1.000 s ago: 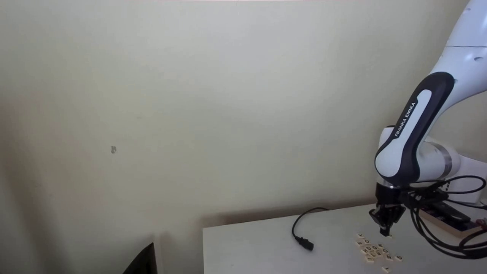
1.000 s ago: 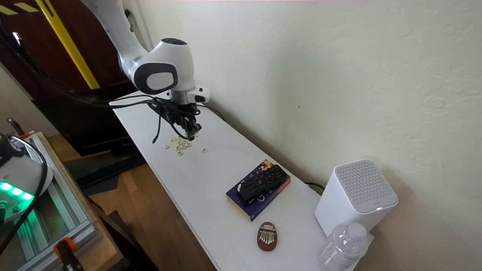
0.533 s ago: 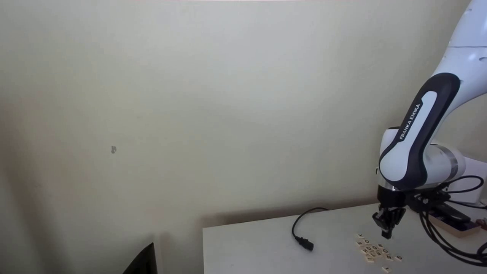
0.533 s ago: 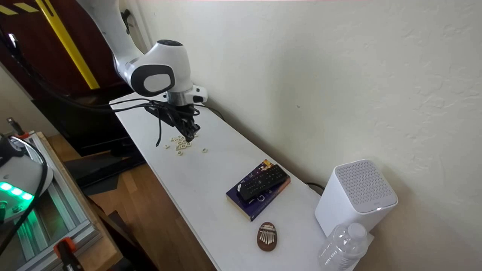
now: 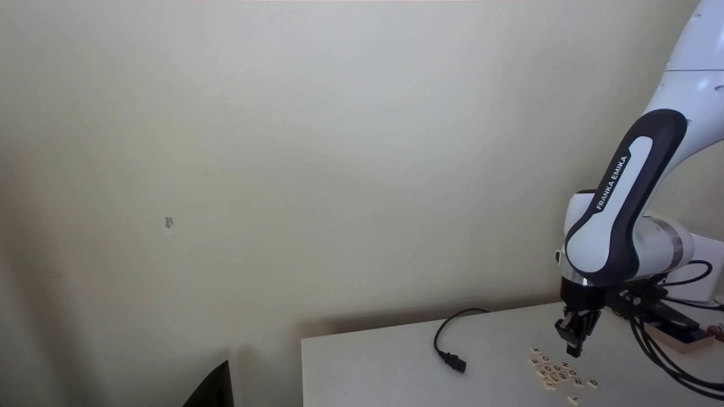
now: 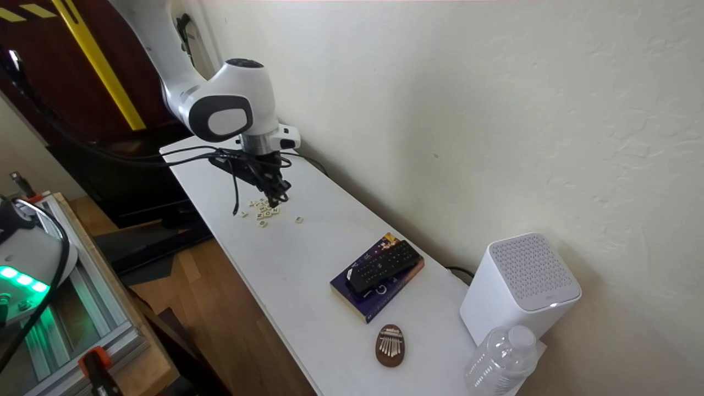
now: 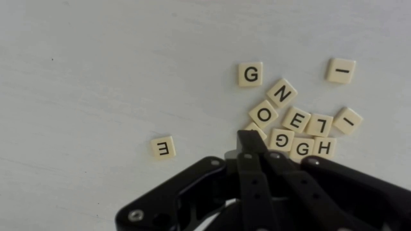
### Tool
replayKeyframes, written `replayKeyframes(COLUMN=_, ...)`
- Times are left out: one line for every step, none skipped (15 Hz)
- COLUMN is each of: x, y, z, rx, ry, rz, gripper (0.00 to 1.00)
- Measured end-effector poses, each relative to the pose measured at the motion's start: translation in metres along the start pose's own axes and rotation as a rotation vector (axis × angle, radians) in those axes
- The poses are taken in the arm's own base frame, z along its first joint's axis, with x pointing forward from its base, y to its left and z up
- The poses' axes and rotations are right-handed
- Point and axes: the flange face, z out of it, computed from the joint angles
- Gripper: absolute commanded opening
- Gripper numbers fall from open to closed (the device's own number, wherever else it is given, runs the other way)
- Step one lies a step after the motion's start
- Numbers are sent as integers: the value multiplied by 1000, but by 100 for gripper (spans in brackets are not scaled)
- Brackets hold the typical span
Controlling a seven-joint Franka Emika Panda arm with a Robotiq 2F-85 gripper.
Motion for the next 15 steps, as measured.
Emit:
replayKeyframes(x=0, y=-1, z=0, rx=1, ry=0, rz=-7, gripper=0)
replayKeyframes(x=0, y=-2, z=0, rx=1, ry=0, rz=-13, gripper=0)
replayKeyframes(x=0, y=-2, z=0, rx=2, ry=0, rz=-19, gripper=0)
replayKeyframes(x=0, y=-3, z=1, rx=2, ry=-2, rz=-26, gripper=0)
replayKeyframes(x=0, y=-4, z=2, rx=3, ry=-4, rz=-33, gripper=0)
replayKeyframes(x=0, y=-5, z=3, rx=4, ry=-6, rz=-38, gripper=0)
replayKeyframes(x=-1, y=-6, z=4, rx=5, ry=-8, rz=-41, gripper=0)
replayKeyframes(x=-1, y=-7, z=5, rx=7, ry=-9, rz=-44, gripper=0)
replayKeyframes(x=-1, y=-7, z=6, rx=8, ry=-10, rz=-46, gripper=0)
replayKeyframes(x=-1, y=-8, z=6, rx=9, ry=-10, rz=-47, gripper=0)
replayKeyframes(x=0, y=-8, z=7, rx=9, ry=-10, rz=-48, gripper=0)
replayKeyframes(x=0, y=-8, z=7, rx=10, ry=-11, rz=-48, gripper=0)
replayKeyframes(x=0, y=-8, z=7, rx=10, ry=-11, rz=-48, gripper=0)
replayKeyframes(x=0, y=-8, z=8, rx=10, ry=-11, rz=-47, gripper=0)
replayKeyframes(x=0, y=-8, z=9, rx=10, ry=-12, rz=-47, gripper=0)
